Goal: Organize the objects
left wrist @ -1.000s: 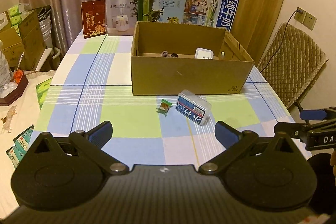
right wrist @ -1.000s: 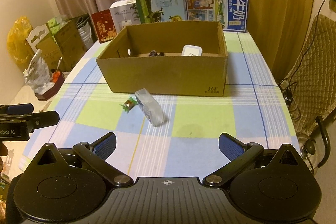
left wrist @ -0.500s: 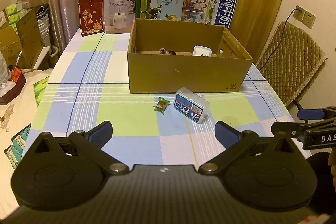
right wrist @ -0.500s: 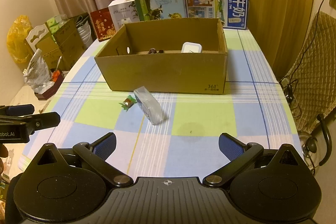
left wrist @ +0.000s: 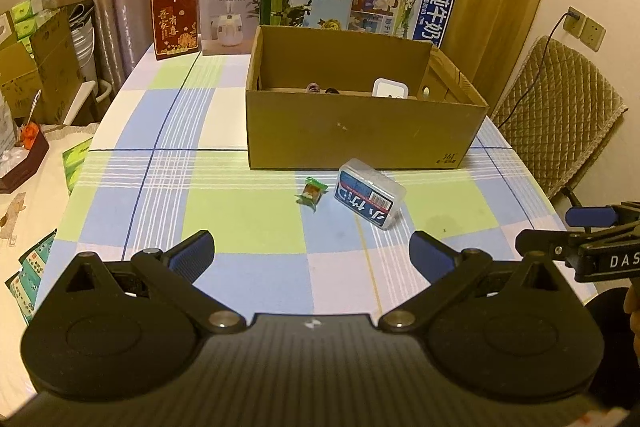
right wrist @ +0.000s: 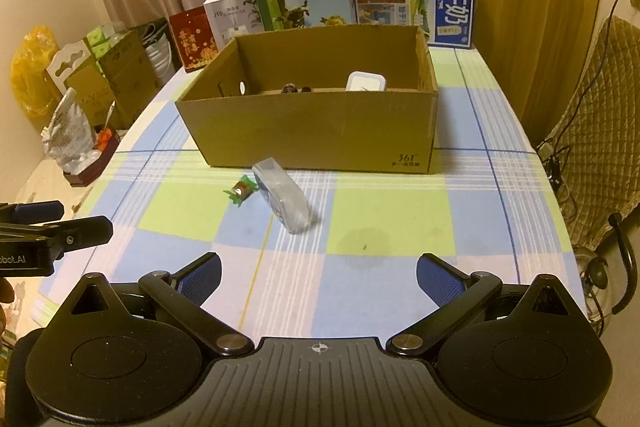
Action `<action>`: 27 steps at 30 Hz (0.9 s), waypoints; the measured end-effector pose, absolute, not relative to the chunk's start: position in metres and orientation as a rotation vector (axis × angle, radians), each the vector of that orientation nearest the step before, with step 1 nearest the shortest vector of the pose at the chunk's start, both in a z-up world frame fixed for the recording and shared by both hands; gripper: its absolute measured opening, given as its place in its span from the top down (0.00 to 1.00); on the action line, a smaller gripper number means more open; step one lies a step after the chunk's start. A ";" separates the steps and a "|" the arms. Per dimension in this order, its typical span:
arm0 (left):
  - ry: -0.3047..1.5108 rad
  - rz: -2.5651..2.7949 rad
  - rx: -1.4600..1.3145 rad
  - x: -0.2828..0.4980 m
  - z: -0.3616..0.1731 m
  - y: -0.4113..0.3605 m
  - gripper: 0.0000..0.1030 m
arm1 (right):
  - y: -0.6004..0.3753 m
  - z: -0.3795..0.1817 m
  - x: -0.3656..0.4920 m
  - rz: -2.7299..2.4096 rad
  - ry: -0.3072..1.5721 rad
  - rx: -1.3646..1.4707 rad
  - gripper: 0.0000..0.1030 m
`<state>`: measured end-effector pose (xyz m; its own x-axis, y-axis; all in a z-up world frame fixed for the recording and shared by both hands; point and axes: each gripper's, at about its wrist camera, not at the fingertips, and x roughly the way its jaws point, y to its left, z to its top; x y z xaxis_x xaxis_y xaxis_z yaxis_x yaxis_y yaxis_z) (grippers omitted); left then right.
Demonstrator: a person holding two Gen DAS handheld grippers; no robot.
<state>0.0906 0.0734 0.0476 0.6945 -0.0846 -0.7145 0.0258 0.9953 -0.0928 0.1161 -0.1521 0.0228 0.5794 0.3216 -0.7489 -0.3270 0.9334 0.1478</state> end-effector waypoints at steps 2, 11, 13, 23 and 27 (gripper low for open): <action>0.805 -0.059 -0.080 0.092 0.045 0.075 0.01 | -0.151 0.021 0.118 0.379 0.879 -0.008 0.02; 0.824 -0.054 -0.083 0.102 0.035 0.079 0.01 | -0.147 0.009 0.130 0.381 0.905 -0.016 0.02; 0.830 -0.054 -0.085 0.105 0.032 0.079 0.01 | -0.146 0.006 0.133 0.381 0.910 -0.018 0.02; 0.850 -0.051 -0.069 0.122 0.018 0.083 0.01 | -0.141 -0.010 0.151 0.382 0.942 -0.025 0.02; 0.854 -0.054 -0.058 0.132 0.013 0.084 0.01 | -0.138 -0.015 0.158 0.385 0.952 -0.029 0.02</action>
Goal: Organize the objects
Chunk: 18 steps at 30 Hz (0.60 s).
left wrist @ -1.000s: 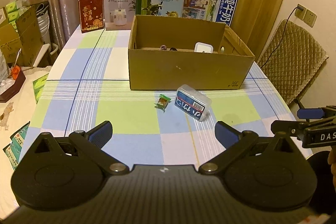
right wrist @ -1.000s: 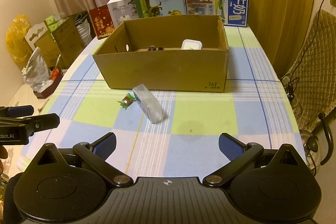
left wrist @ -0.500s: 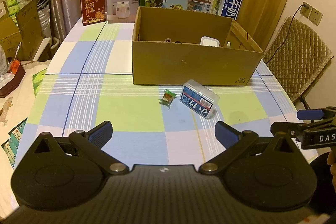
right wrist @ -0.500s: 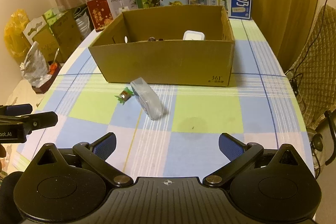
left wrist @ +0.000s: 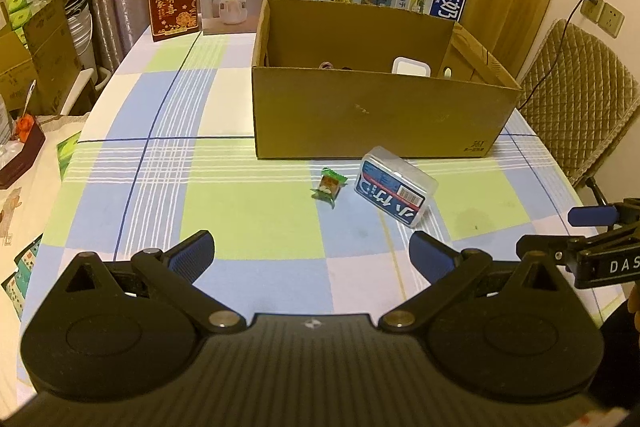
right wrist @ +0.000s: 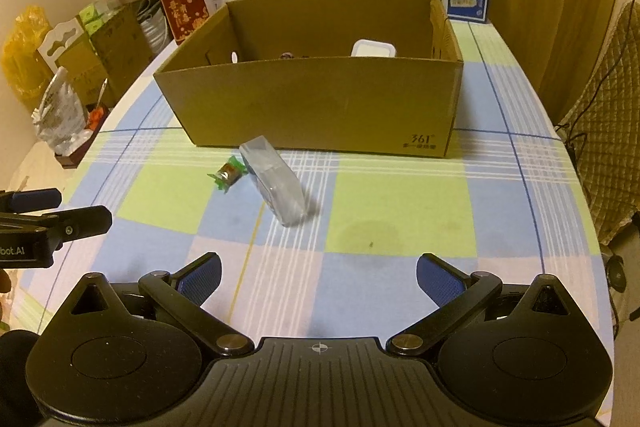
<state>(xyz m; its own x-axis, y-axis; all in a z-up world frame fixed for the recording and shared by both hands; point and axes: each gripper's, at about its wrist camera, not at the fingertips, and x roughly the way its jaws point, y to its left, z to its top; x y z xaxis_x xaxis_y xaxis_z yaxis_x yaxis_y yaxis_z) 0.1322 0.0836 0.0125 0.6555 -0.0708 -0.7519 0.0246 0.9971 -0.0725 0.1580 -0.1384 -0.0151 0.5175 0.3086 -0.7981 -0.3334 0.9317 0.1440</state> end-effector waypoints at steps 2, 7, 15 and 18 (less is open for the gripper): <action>0.855 -0.058 -0.056 0.137 0.010 0.084 0.01 | -0.137 -0.018 0.161 0.386 0.955 -0.033 0.02; 0.861 -0.062 -0.047 0.149 0.002 0.086 0.01 | -0.133 -0.027 0.171 0.389 0.963 -0.050 0.02; 0.872 -0.078 -0.031 0.171 -0.019 0.092 0.01 | -0.126 -0.039 0.187 0.441 0.908 -0.051 0.02; 0.875 -0.085 -0.020 0.181 -0.029 0.093 0.03 | -0.119 -0.047 0.197 0.473 0.889 -0.078 0.02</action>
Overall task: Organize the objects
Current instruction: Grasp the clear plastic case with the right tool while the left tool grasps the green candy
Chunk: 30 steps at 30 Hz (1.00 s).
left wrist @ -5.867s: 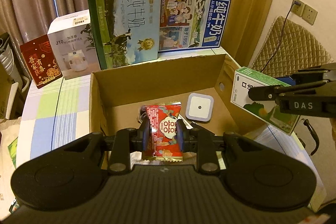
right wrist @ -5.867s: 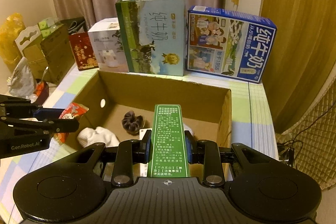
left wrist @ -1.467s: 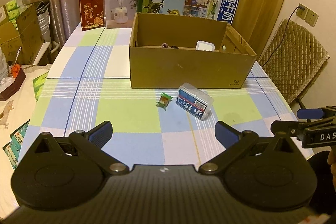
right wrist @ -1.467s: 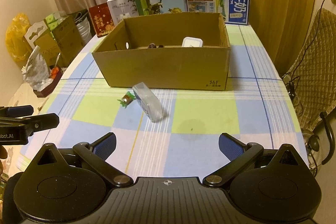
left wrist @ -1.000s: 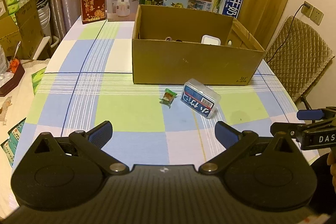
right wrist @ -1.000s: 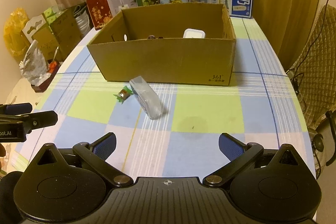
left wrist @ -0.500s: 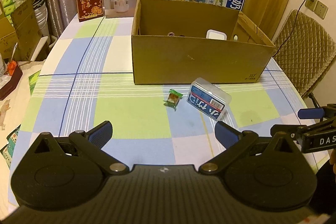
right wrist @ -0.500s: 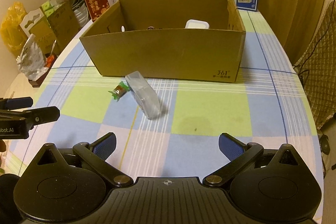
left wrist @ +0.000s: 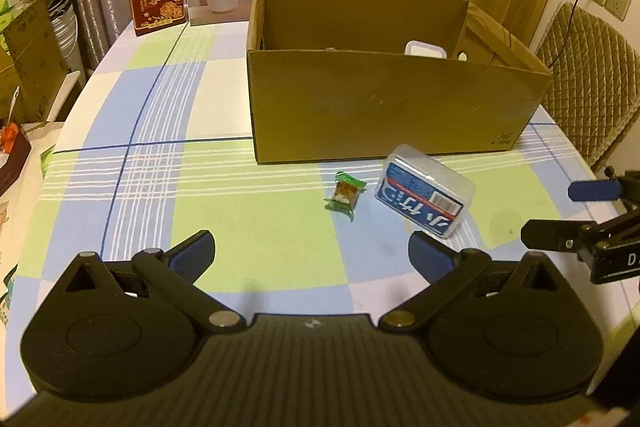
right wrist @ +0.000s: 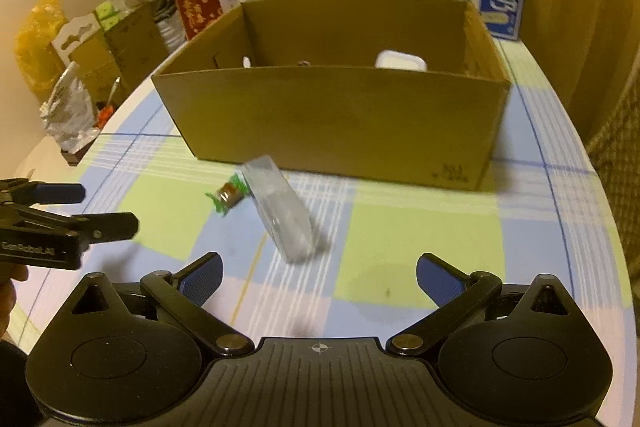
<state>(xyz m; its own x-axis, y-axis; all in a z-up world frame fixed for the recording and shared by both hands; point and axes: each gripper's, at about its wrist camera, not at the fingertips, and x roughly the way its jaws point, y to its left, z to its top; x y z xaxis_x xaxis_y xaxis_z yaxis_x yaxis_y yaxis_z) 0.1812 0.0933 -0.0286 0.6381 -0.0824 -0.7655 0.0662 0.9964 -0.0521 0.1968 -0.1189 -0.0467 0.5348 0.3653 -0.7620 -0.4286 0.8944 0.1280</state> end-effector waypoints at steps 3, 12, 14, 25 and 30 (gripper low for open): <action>0.873 -0.101 -0.009 0.190 -0.038 0.093 0.06 | -0.109 -0.057 0.207 0.506 0.879 -0.118 0.04; 0.872 -0.165 0.042 0.214 -0.065 0.094 0.17 | -0.077 -0.085 0.236 0.624 0.858 -0.208 0.31; 0.866 -0.181 0.051 0.219 -0.070 0.093 0.20 | -0.072 -0.090 0.240 0.638 0.858 -0.222 0.37; 0.849 -0.256 0.114 0.251 -0.091 0.073 0.33 | -0.086 -0.097 0.249 0.596 0.913 -0.170 0.73; 0.855 -0.278 0.140 0.261 -0.101 0.060 0.56 | -0.099 -0.095 0.246 0.562 0.916 -0.145 0.73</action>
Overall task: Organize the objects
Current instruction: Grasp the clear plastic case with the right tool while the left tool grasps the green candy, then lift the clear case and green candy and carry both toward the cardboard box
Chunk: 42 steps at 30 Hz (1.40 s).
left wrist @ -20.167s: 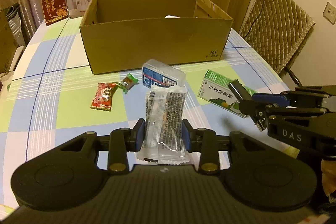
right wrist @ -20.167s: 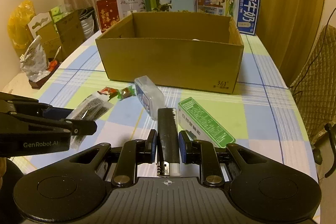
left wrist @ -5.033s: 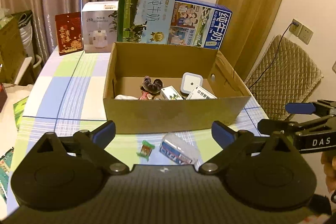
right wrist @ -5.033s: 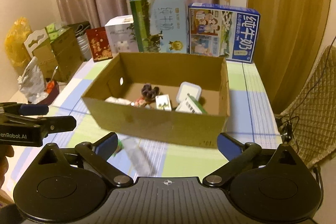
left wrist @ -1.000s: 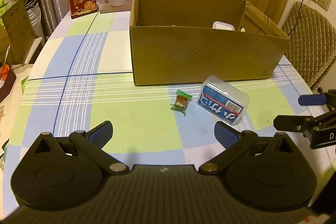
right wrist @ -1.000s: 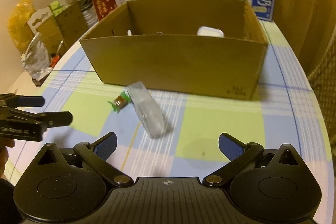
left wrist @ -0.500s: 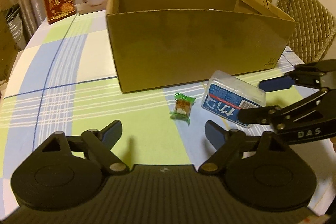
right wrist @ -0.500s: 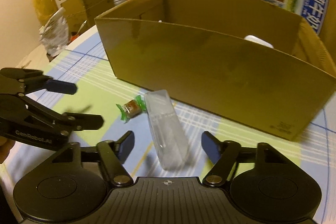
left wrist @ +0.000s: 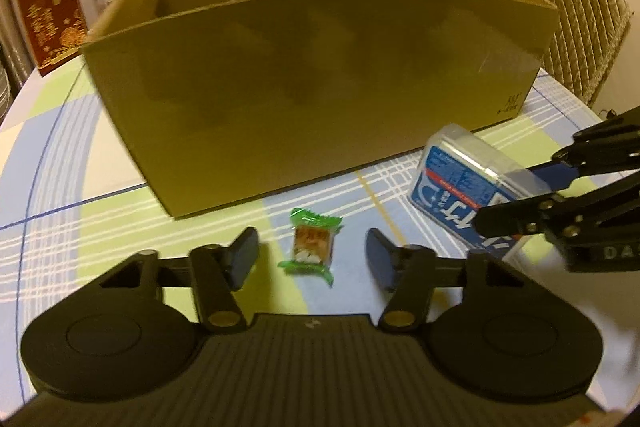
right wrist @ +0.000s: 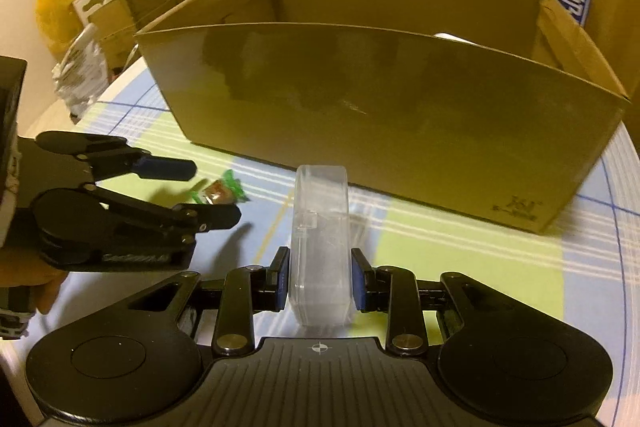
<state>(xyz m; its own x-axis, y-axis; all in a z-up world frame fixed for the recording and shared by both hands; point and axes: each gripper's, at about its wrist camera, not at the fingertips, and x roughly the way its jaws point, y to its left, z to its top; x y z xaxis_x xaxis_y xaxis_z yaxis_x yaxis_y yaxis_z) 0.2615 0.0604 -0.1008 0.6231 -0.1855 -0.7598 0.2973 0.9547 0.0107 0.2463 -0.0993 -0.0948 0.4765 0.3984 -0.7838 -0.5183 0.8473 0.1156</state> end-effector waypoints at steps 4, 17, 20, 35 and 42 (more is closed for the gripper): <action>0.861 -0.282 0.159 0.265 -0.105 0.054 0.67 | -0.098 -0.100 0.249 0.553 0.932 -0.148 0.73; 0.861 -0.230 0.096 0.258 -0.107 0.053 0.84 | -0.089 -0.110 0.250 0.540 0.952 -0.178 0.71; 0.879 -0.214 0.074 0.254 -0.105 0.053 0.84 | -0.089 -0.109 0.247 0.539 0.959 -0.182 0.73; 0.941 -0.175 -0.025 0.193 -0.070 0.053 0.84 | -0.112 -0.074 0.198 0.484 0.981 -0.068 0.73; 0.919 -0.168 -0.043 0.166 -0.041 0.046 0.84 | -0.123 -0.039 0.166 0.471 0.934 -0.053 0.73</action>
